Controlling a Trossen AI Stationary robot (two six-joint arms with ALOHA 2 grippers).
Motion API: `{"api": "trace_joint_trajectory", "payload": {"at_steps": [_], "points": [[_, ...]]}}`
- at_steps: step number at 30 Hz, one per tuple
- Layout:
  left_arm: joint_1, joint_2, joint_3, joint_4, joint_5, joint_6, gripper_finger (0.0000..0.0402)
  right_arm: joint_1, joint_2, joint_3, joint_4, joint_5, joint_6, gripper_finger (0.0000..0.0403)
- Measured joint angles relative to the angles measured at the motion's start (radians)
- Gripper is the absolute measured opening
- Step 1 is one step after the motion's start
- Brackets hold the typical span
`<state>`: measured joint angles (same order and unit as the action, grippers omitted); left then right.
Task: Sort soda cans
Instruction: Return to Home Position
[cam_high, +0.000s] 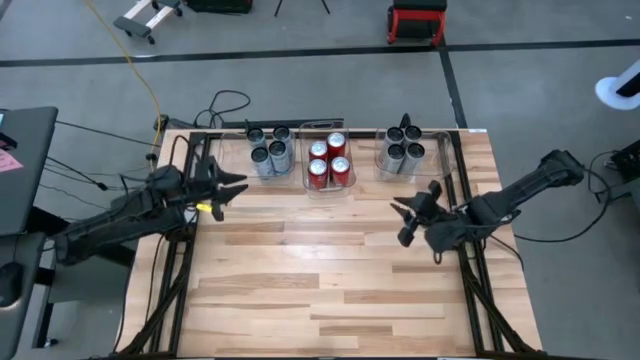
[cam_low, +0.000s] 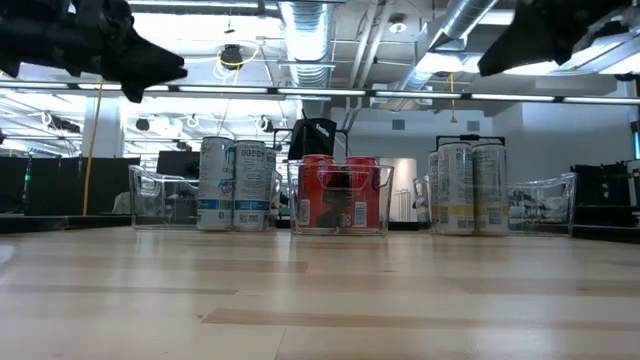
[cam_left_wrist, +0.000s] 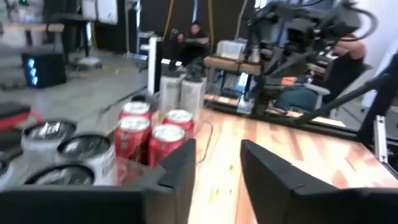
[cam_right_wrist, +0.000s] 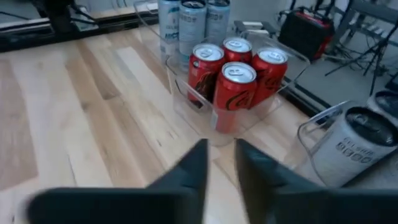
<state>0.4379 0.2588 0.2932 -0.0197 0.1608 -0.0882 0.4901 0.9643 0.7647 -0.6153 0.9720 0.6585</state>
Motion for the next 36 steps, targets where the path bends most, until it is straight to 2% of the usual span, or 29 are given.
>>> {"api": "trace_joint_trajectory", "payload": {"at_steps": [3, 4, 11, 16, 21, 26, 31, 34, 36], "points": [[-0.024, 0.000, 0.003, 0.040, 0.000, 0.029, 0.0093, 0.044, -0.067, -0.011, -0.023, 0.010, -0.037, 0.0027], [-0.028, 0.000, 0.007, 0.046, 0.000, 0.036, 0.0084, 0.060, -0.094, -0.023, -0.015, 0.024, -0.049, 0.0015], [-0.033, 0.001, 0.027, 0.029, 0.017, 0.080, 0.0021, 0.135, -0.341, -0.221, 0.150, 0.085, -0.089, 0.0004], [-0.033, 0.004, 0.027, 0.035, 0.030, 0.087, 0.0003, 0.125, -0.481, -0.393, 0.452, 0.022, -0.247, 0.0002], [-0.033, 0.049, -0.028, 0.156, 0.075, 0.058, 0.0001, 0.020, -0.528, -0.535, 0.795, -0.180, -0.459, 0.0001], [-0.033, 0.090, -0.079, 0.247, 0.094, 0.044, 0.0001, -0.139, -0.527, -0.601, 0.887, -0.430, -0.507, 0.0001], [-0.040, 0.093, -0.083, 0.172, 0.095, 0.049, 0.0001, -0.273, -0.519, -0.608, 0.939, -0.649, -0.504, 0.0000], [-0.063, 0.095, -0.085, 0.120, 0.092, 0.053, 0.0000, -0.330, -0.483, -0.606, 0.998, -0.735, -0.523, 0.0000], [-0.079, 0.094, -0.085, 0.126, 0.080, 0.052, 0.0000, -0.360, -0.473, -0.606, 0.996, -0.746, -0.531, 0.0000]]}}
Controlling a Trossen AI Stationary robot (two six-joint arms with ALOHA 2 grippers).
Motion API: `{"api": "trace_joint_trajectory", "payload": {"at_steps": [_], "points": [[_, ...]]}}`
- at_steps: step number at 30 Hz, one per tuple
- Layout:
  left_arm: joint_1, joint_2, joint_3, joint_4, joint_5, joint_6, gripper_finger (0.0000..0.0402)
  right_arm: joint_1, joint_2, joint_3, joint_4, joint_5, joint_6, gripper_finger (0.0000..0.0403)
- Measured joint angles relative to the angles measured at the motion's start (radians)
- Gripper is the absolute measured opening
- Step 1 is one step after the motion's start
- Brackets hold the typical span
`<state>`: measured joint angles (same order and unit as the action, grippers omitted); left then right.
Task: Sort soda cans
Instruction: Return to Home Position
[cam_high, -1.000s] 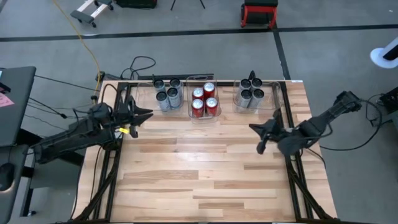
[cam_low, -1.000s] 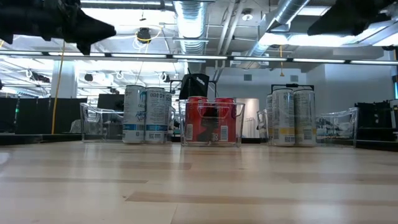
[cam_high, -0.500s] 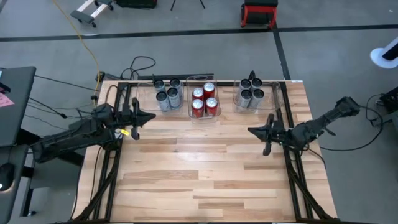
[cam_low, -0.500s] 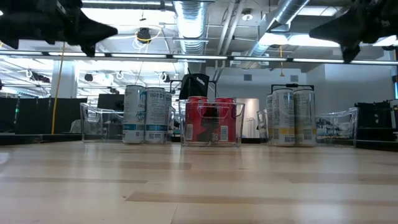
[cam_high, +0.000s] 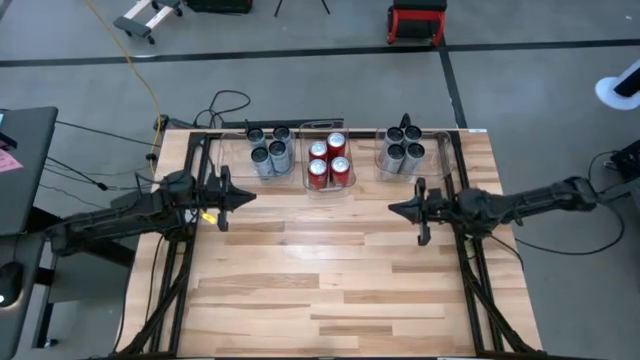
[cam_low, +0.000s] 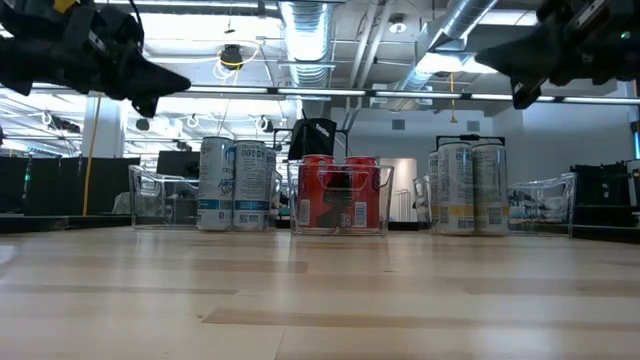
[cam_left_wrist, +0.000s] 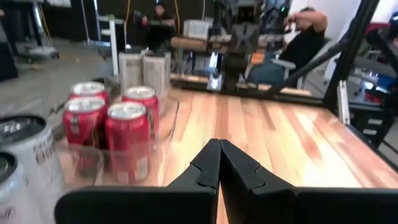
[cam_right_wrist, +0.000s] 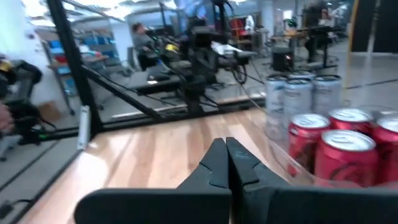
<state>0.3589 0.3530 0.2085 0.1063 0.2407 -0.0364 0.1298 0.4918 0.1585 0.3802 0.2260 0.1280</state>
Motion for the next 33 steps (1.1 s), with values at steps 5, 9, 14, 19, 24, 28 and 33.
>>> {"api": "trace_joint_trajectory", "payload": {"at_steps": [5, 9, 14, 19, 24, 28, 33], "points": [[-0.013, -0.044, 0.000, 0.009, -0.019, 0.001, 0.0000, -0.042, -0.020, -0.001, -0.011, -0.029, -0.003, 0.0000], [-0.013, -0.129, 0.000, -0.075, -0.021, 0.000, 0.0000, -0.042, -0.090, -0.001, -0.047, -0.046, -0.006, 0.0000], [-0.013, -0.269, 0.000, -0.221, -0.041, -0.012, 0.0000, -0.041, -0.196, -0.001, -0.171, -0.046, -0.001, 0.0000], [-0.013, -0.352, 0.005, -0.326, -0.070, -0.032, 0.0000, -0.022, -0.276, 0.000, -0.258, -0.046, 0.002, 0.0000], [-0.013, -0.345, 0.001, -0.341, -0.076, -0.036, 0.0000, 0.019, -0.318, -0.005, -0.333, -0.046, 0.021, 0.0000], [-0.013, -0.352, -0.001, -0.337, -0.082, -0.029, 0.0000, 0.042, -0.352, -0.075, -0.223, -0.046, -0.006, 0.0000], [-0.013, -0.351, -0.001, -0.354, -0.090, -0.044, 0.0000, 0.021, -0.432, -0.147, -0.160, -0.049, 0.008, 0.0000]]}}
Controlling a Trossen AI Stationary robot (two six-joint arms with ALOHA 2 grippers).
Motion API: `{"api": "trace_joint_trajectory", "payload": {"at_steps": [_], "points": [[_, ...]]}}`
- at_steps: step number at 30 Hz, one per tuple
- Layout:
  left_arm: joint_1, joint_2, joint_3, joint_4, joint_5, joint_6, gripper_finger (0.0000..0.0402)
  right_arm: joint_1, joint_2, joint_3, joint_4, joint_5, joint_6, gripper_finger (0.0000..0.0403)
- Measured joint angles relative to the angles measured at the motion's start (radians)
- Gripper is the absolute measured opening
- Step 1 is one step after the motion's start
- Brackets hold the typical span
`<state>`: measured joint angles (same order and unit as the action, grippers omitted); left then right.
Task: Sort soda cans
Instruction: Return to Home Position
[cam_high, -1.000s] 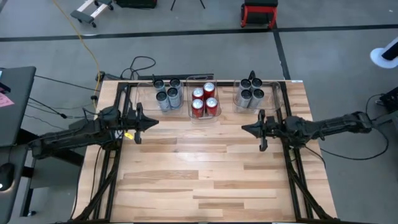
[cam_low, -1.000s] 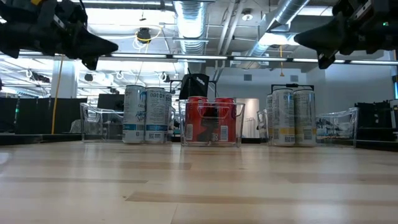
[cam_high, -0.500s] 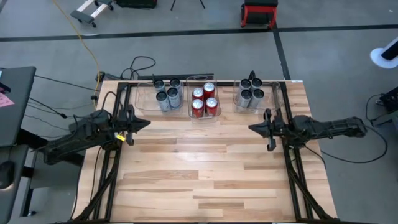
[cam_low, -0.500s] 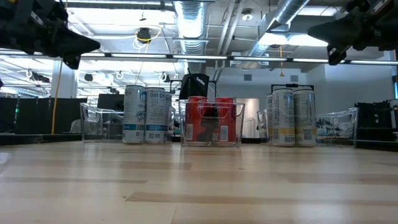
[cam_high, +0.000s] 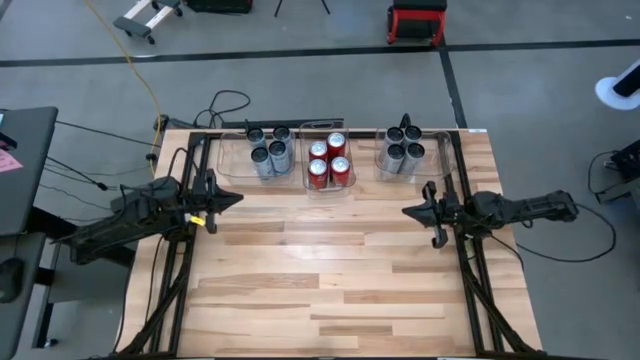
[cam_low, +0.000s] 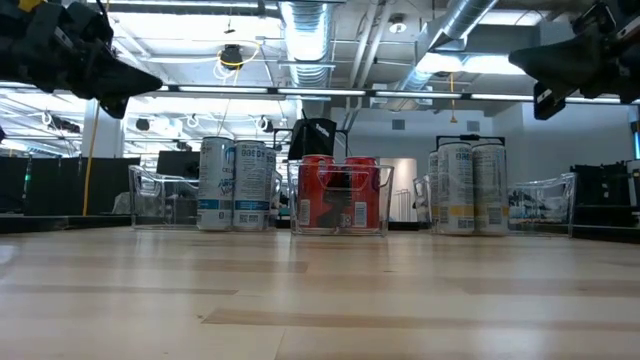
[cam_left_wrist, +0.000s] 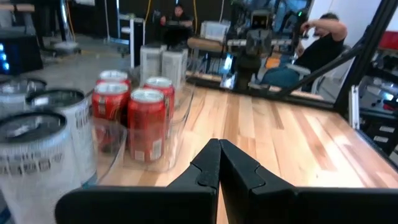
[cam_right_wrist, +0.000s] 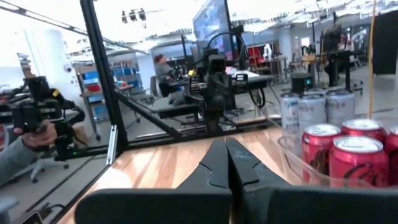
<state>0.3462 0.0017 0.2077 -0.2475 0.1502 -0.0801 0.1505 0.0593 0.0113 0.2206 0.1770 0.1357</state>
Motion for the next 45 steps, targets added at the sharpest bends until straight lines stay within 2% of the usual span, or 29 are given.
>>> {"api": "trace_joint_trajectory", "payload": {"at_steps": [4, 9, 14, 20, 22, 24, 28, 34, 37, 42, 45], "points": [[0.000, 0.000, -0.022, 0.001, -0.009, -0.001, 0.0000, -0.019, -0.060, 0.000, -0.087, -0.022, 0.017, 0.0000], [0.000, 0.000, -0.084, 0.034, -0.010, -0.016, 0.0000, -0.039, -0.058, 0.009, -0.136, -0.036, 0.017, 0.0000], [0.000, 0.000, -0.138, 0.150, 0.001, -0.022, 0.0000, -0.041, -0.058, 0.010, -0.157, -0.049, 0.028, 0.0000], [-0.006, 0.001, -0.153, 0.240, 0.084, -0.014, 0.0000, -0.040, -0.058, 0.010, -0.155, -0.050, 0.013, 0.0000], [-0.028, 0.002, -0.199, 0.325, 0.118, -0.018, 0.0000, -0.042, -0.058, 0.010, -0.156, -0.050, 0.001, 0.0000], [-0.057, 0.004, -0.198, 0.321, 0.117, 0.000, 0.0000, -0.041, -0.058, 0.010, -0.155, -0.051, -0.010, 0.0001], [-0.114, 0.001, -0.199, 0.316, 0.080, 0.014, 0.0000, -0.028, -0.058, 0.010, -0.157, -0.075, -0.012, 0.0007], [-0.215, 0.002, -0.200, 0.315, -0.152, 0.006, 0.0000, -0.010, -0.058, 0.010, -0.153, -0.077, -0.011, 0.0009], [-0.255, 0.002, -0.200, 0.311, -0.224, 0.013, 0.0000, 0.000, -0.058, 0.010, -0.153, -0.077, -0.013, 0.0010], [-0.294, 0.002, -0.200, 0.302, -0.232, 0.025, 0.0000, 0.007, -0.058, 0.010, -0.154, -0.077, -0.013, 0.0010], [-0.309, 0.003, -0.200, 0.276, -0.173, 0.052, 0.0000, 0.007, -0.058, 0.010, -0.154, -0.076, -0.013, 0.0010]]}}
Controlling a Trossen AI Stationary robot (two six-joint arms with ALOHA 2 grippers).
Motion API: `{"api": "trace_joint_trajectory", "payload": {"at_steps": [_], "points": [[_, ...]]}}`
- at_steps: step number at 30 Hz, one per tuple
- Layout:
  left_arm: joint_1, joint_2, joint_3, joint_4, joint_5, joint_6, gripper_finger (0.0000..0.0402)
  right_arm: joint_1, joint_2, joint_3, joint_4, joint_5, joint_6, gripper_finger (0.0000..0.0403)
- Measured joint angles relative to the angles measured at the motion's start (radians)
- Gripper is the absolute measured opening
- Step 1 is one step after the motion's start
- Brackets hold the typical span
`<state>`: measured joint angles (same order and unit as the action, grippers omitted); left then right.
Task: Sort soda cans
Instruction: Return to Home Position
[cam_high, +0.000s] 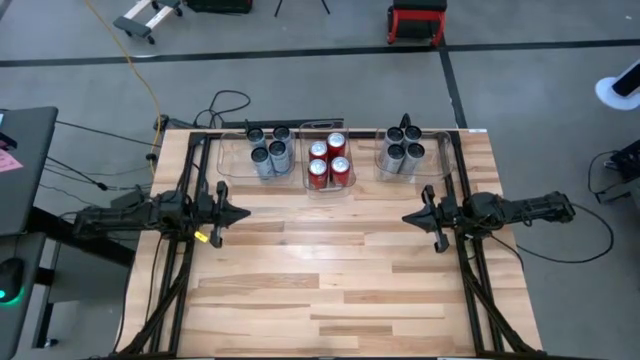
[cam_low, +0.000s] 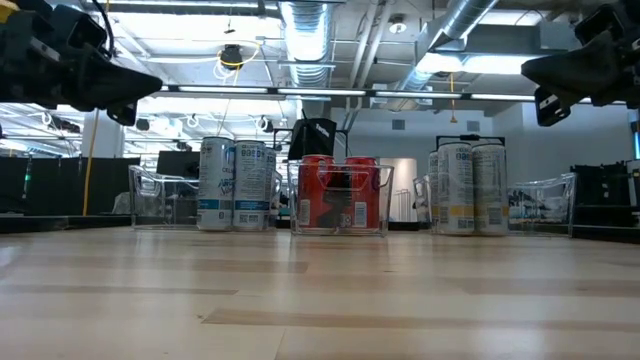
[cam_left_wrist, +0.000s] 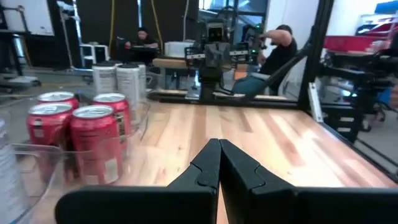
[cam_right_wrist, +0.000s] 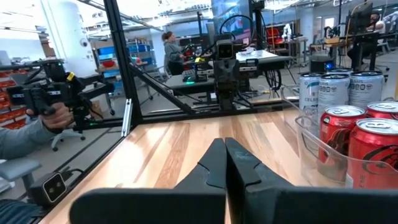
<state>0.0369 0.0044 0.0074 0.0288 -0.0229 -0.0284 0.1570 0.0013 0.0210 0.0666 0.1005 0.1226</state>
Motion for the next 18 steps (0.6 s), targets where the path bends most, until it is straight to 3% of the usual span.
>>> {"api": "trace_joint_trajectory", "payload": {"at_steps": [8, 13, 18], "points": [[-0.002, 0.000, 0.000, 0.000, 0.003, -0.017, 0.0000, 0.000, 0.000, 0.000, 0.001, 0.003, -0.027, 0.0010], [-0.002, 0.001, 0.000, 0.013, -0.068, -0.030, 0.0000, 0.007, 0.000, 0.019, 0.026, 0.003, -0.019, 0.0010], [-0.002, 0.002, 0.000, 0.013, -0.067, -0.038, 0.0000, 0.014, 0.000, 0.019, 0.012, 0.003, -0.019, 0.0020]]}}
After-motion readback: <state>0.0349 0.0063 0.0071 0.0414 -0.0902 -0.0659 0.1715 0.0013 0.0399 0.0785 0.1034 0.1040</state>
